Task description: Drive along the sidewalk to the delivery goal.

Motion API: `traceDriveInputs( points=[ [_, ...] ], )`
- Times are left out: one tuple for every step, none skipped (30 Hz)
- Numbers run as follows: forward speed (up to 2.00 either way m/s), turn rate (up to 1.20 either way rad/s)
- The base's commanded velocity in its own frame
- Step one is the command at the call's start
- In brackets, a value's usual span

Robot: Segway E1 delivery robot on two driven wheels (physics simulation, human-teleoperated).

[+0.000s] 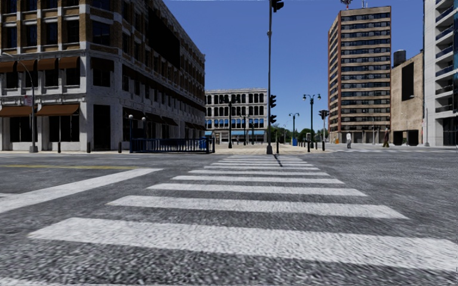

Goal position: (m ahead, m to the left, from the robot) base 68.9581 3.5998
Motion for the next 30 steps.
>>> traceDriveInputs(
  points=[
    [1.33,-0.15],
    [1.33,-0.15],
    [1.33,-0.16],
    [1.33,-0.16],
    [1.33,-0.16],
    [1.33,-0.16],
    [1.33,-0.16],
    [1.36,-0.16],
    [1.38,-0.16],
    [1.38,-0.16],
    [1.4,-0.16],
    [1.43,-0.16],
    [1.44,-0.16],
    [1.45,-0.16],
    [1.45,-0.16],
    [1.45,-0.16],
    [1.45,-0.16],
    [1.45,-0.16],
    [1.45,-0.16],
    [1.46,-0.21],
    [1.46,-0.26],
    [1.46,-0.29],
    [1.46,-0.29],
    [1.46,-0.3],
    [1.49,-0.3],
    [1.51,-0.3],
    [1.51,-0.3],
    [1.51,-0.3],
    [1.52,-0.3],
    [1.52,-0.3]
  ],
)
